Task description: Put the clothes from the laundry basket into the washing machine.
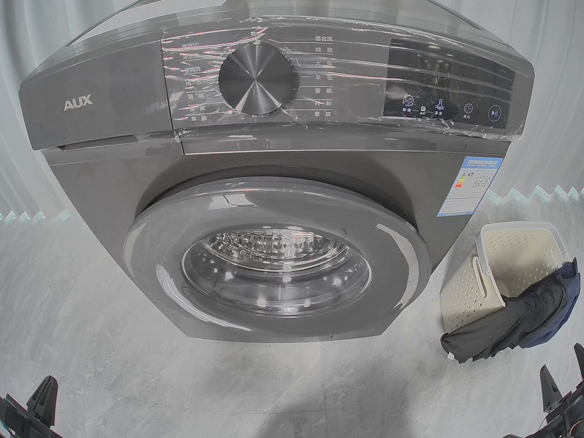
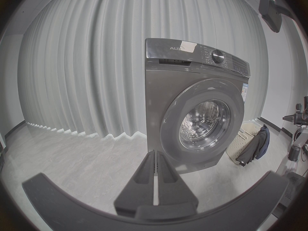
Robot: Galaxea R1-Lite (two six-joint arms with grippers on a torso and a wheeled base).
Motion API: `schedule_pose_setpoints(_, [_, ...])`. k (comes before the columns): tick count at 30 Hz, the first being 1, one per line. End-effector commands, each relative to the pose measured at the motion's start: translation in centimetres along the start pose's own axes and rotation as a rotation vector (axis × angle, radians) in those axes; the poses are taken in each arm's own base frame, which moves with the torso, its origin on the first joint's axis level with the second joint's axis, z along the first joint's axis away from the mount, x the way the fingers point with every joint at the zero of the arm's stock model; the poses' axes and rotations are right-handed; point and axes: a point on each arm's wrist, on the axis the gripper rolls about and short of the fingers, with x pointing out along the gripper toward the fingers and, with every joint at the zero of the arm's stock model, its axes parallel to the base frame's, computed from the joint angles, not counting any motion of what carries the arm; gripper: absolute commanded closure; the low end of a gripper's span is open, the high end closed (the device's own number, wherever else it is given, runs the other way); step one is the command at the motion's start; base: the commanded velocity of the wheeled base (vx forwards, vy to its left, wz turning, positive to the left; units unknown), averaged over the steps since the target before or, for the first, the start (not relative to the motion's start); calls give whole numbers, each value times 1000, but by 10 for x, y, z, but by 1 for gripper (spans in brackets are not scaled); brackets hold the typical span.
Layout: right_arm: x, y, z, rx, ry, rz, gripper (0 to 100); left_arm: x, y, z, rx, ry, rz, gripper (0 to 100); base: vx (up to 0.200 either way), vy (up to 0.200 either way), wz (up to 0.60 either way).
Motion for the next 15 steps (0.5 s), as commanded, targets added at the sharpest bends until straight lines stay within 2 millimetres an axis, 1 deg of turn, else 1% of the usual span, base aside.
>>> schedule_pose_setpoints(1, [-6, 0, 17, 11, -107, 19, 0, 0, 0, -5, 2, -2, 0, 100, 0, 0, 0])
schedule_pose_setpoints(3, [-14, 0, 48, 66, -189, 48, 0, 0, 0, -5, 0, -2, 0, 100, 0, 0, 0])
schedule_pose_setpoints(4, [-14, 0, 48, 66, -189, 48, 0, 0, 0, -5, 0, -2, 0, 100, 0, 0, 0])
schedule_pose_setpoints(5, [-7, 1, 63, 86, -134, 90, 0, 0, 0, -5, 0, -2, 0, 100, 0, 0, 0])
schedule_pose_setpoints(7, [11, 2, 70, 87, -29, 187, 0, 0, 0, -5, 4, -2, 0, 100, 0, 0, 0])
schedule_pose_setpoints(9, [22, 3, 73, 80, 21, 225, 0, 0, 0, -5, 2, -2, 0, 100, 0, 0, 0])
schedule_pose_setpoints(10, [25, 3, 73, 76, 28, 231, 0, 0, 0, -5, 2, -2, 0, 100, 0, 0, 0])
schedule_pose_setpoints(11, [42, 5, 78, 46, 82, 259, 0, 0, 0, -5, 0, -2, 0, 100, 0, 0, 0])
schedule_pose_setpoints(12, [51, 6, 81, 30, 103, 269, 0, 0, 0, -5, 0, -2, 0, 100, 0, 0, 0])
schedule_pose_setpoints(13, [55, 7, 82, 27, 112, 273, 0, 0, 0, -5, 0, -2, 0, 100, 0, 0, 0])
schedule_pose_setpoints(14, [74, 10, 89, 14, 133, 297, 0, 0, 0, -5, 0, -2, 0, 100, 0, 0, 0])
schedule_pose_setpoints(15, [84, 12, 92, 16, 136, 316, 0, 0, 0, -5, 0, -2, 0, 100, 0, 0, 0])
